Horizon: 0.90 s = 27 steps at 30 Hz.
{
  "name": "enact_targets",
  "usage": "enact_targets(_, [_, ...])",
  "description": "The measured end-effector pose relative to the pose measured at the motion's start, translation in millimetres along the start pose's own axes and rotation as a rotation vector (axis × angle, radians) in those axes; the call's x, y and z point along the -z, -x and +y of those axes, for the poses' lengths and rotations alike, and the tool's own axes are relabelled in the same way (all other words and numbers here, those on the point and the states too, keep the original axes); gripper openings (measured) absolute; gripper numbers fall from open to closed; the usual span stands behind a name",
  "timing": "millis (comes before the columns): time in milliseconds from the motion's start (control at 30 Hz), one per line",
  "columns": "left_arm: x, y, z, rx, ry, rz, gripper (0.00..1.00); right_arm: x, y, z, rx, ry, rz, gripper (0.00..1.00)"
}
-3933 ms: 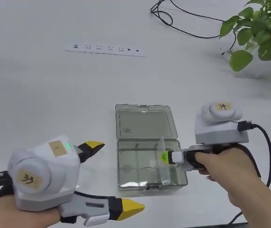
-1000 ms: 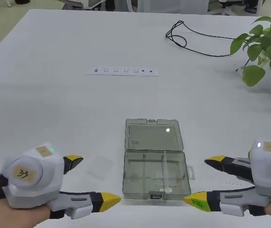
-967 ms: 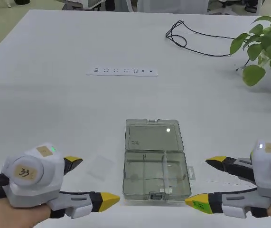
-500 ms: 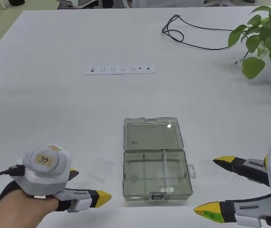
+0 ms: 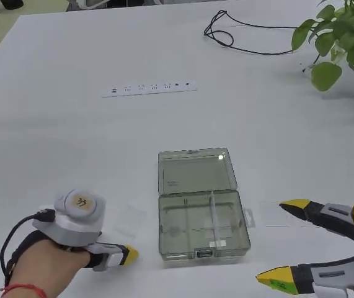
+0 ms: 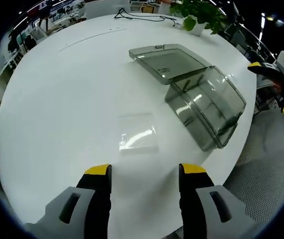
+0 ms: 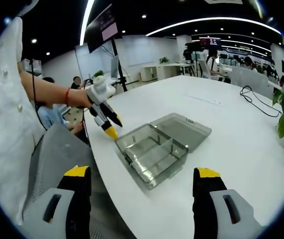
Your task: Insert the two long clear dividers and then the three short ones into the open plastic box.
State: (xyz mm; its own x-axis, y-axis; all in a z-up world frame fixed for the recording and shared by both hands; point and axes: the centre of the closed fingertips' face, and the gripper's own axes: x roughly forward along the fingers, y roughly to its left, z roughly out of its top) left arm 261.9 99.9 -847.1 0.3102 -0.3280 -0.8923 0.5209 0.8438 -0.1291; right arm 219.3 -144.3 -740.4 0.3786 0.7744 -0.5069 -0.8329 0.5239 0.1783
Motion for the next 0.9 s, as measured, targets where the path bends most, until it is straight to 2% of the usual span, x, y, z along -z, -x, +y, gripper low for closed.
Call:
enact_targets(233, [2.4,-2.2,7.5,-0.08,-0.079,0.043,0.45,-3.2,-0.5,-0.2,0.014,-0.011,-0.023,0.85])
enact_targets(333, [2.8,-3.2,6.8,-0.095,-0.108,0.054,0.43,-5.2,-0.2,-1.0,0.018,-0.01,-0.032,0.84])
enact_targets(500, [2.8,-2.5,9.1,-0.094,-0.094,0.063,0.42,-6.9,-0.5,-1.4,0.022,-0.015,-0.04,0.84])
enact_targets(767, [2.3,-0.9,15.0,-0.083,-0.115,0.088,0.35,-6.4,-0.1,-1.2,0.027,-0.013,-0.043,0.83])
enact_targets(900, [1.8,-1.3,16.9,-0.071,-0.139,0.12,0.33,-5.9,1.4,-0.3,0.032,-0.013,-0.044,0.83])
